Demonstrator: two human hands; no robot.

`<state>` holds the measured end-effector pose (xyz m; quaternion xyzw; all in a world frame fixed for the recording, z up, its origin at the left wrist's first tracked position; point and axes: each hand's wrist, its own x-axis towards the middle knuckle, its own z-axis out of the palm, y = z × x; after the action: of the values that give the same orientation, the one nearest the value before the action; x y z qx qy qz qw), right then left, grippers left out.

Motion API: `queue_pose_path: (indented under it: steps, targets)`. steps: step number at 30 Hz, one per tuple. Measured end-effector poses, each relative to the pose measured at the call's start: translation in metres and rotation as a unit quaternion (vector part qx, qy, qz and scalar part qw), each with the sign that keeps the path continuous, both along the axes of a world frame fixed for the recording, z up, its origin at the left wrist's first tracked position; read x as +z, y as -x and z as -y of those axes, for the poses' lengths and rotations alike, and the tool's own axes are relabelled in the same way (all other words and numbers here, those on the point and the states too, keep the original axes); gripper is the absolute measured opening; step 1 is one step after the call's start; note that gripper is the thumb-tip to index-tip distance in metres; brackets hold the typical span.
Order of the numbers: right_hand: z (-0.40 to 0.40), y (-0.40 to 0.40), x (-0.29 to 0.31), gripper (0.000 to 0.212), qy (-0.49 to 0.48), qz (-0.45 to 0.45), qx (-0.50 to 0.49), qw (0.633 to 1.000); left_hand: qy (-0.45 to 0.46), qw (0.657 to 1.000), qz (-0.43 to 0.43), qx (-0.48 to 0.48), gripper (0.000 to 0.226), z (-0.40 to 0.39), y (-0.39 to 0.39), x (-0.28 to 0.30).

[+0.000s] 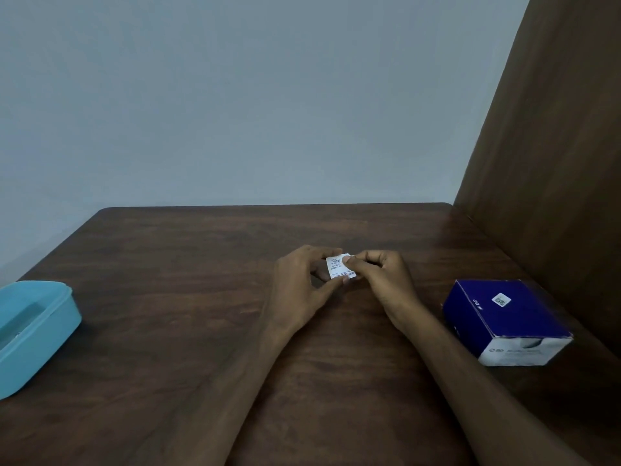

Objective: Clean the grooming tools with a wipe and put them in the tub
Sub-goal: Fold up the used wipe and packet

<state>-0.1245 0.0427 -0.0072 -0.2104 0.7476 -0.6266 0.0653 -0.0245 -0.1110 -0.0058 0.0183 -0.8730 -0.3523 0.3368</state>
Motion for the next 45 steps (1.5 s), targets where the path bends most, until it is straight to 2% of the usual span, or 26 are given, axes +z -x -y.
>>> queue_pose_path:
  steps: [6,8,10,13,16,19,21,23,25,29,34,38,41,45]
  targets:
    - [0.002,-0.002,0.001,0.019,0.025,0.001,0.005,1.000,0.009,1.000,0.012,0.002,0.050,0.001,0.000,0.000]
    - [0.002,-0.004,0.002,0.021,0.031,0.007,0.022,0.999,0.016,1.000,0.007,0.003,0.043,0.001,0.002,-0.002]
    - [0.003,-0.006,0.002,0.022,0.032,-0.007,0.037,0.999,0.042,0.999,-0.007,0.014,0.027,0.000,0.004,-0.004]
    - [0.004,-0.006,-0.001,0.016,-0.033,-0.089,0.035,0.995,0.066,0.997,-0.008,0.037,0.018,0.000,0.007,-0.006]
    - [0.004,-0.005,-0.004,0.015,-0.115,-0.214,-0.008,0.970,0.072,0.997,-0.009,0.024,0.016,0.000,0.007,-0.008]
    - [0.003,-0.006,-0.004,0.014,-0.128,-0.314,-0.031,0.940,0.069,0.998,0.000,-0.001,0.025,-0.003,0.004,-0.004]
    - [0.003,-0.005,-0.004,0.014,-0.123,-0.337,-0.043,0.932,0.026,0.999,0.012,-0.021,0.032,-0.005,0.000,0.000]
    - [0.003,-0.005,-0.003,0.013,-0.100,-0.314,-0.051,0.943,-0.033,0.999,0.017,-0.022,0.034,-0.005,-0.001,0.002]
    - [0.004,-0.005,-0.002,0.017,-0.082,-0.257,-0.059,0.961,-0.049,0.999,0.015,-0.011,0.030,-0.005,-0.002,0.004]
    - [0.006,-0.004,-0.003,0.032,-0.120,-0.200,-0.048,0.971,0.049,0.998,0.012,-0.024,0.020,-0.007,-0.002,0.005]
    - [0.007,-0.005,-0.007,0.032,-0.112,-0.198,-0.003,0.974,0.038,0.999,0.019,-0.030,0.013,-0.005,-0.001,0.003]
    - [0.007,-0.003,-0.009,0.020,-0.113,-0.215,-0.021,0.970,0.066,0.997,0.023,-0.038,0.021,-0.004,0.002,-0.001]
    - [0.009,-0.006,-0.007,0.018,-0.072,-0.152,-0.003,0.986,0.081,0.997,0.009,-0.011,0.034,-0.001,0.006,-0.005]
    - [0.009,-0.012,-0.001,0.007,-0.034,-0.085,0.036,0.995,0.084,0.996,-0.027,0.024,0.016,-0.002,0.010,-0.009]
